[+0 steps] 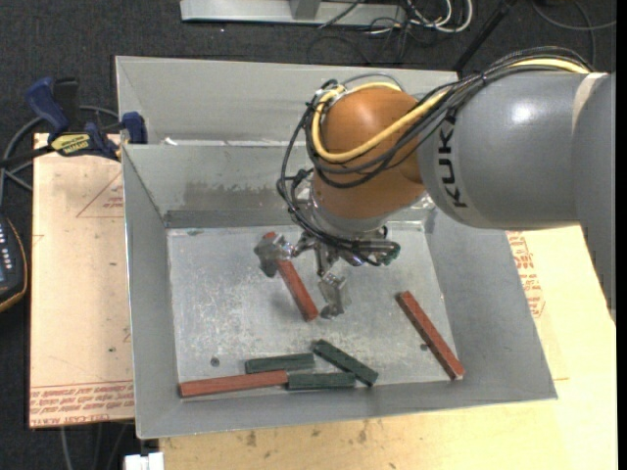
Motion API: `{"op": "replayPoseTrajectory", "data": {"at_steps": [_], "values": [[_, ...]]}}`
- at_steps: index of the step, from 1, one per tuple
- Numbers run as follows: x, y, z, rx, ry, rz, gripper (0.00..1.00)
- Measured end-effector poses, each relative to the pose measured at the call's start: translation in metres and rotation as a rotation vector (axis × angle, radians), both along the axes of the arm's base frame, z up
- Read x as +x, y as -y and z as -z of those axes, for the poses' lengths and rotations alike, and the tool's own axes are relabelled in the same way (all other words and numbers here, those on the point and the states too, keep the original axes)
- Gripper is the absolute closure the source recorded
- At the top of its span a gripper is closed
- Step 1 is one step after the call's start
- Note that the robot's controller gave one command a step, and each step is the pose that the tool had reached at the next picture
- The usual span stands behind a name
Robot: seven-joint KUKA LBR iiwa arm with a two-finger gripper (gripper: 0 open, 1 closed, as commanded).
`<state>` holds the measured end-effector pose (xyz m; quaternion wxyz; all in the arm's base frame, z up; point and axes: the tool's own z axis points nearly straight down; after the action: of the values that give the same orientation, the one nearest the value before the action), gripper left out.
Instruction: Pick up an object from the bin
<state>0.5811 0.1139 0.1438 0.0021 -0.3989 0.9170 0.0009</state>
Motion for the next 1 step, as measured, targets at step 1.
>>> {"op": "replayPoseTrajectory", "data": {"at_steps": [1], "values": [[0.0526,0.0099,0.0761,-0.002,-0.002,-0.308,0.00]]}}
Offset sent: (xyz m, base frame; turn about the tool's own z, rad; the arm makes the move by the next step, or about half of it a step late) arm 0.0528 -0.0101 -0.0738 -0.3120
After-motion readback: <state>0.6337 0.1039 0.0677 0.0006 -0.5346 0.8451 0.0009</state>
